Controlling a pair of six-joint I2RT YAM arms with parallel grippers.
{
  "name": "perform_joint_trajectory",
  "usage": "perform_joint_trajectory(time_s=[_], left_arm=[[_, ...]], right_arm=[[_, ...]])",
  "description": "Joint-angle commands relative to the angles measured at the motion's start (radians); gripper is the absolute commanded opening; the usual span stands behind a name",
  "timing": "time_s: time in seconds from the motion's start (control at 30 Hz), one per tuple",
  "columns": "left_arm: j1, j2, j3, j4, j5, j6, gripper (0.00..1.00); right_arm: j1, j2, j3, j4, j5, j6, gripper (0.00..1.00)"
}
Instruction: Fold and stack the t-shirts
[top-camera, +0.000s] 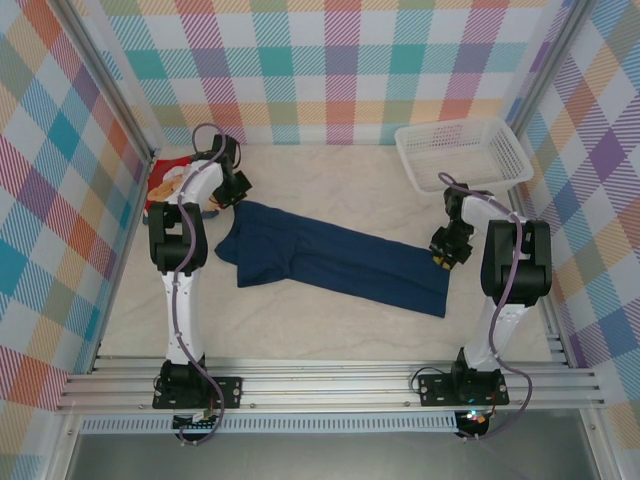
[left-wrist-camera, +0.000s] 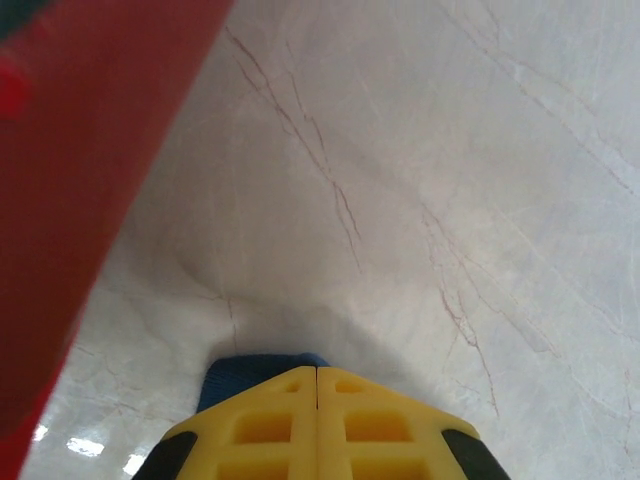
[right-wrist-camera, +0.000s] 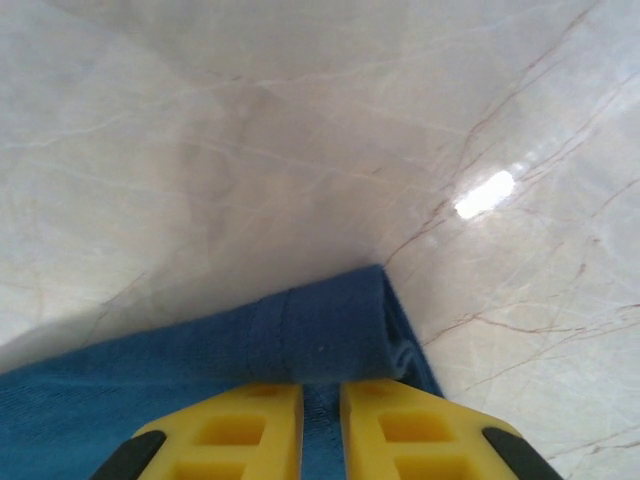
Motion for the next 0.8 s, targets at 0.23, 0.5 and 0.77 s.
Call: perform_joint_trajectory(time_s=[0.23,0.5,0.77], left_arm=[[0.002,0.071,0.148,-0.114,-0.086,0.009,0.03],[-0.034,-0.042,0.158,-0.197,-0.162,-0.001,0.49],[-0.124,-0.531,-0.422,-0.208,-0.109,-0.291,0.45]], right_arm=[[-0.020,0.041,-0.009,-0.030,0.040,-0.013,0.16],[0.002,-0.030,0.040,-0.027,0.028,-0.075,0.24],[0.037,-0.127,0.026,-0.029,0.000,-0.096,0.25]])
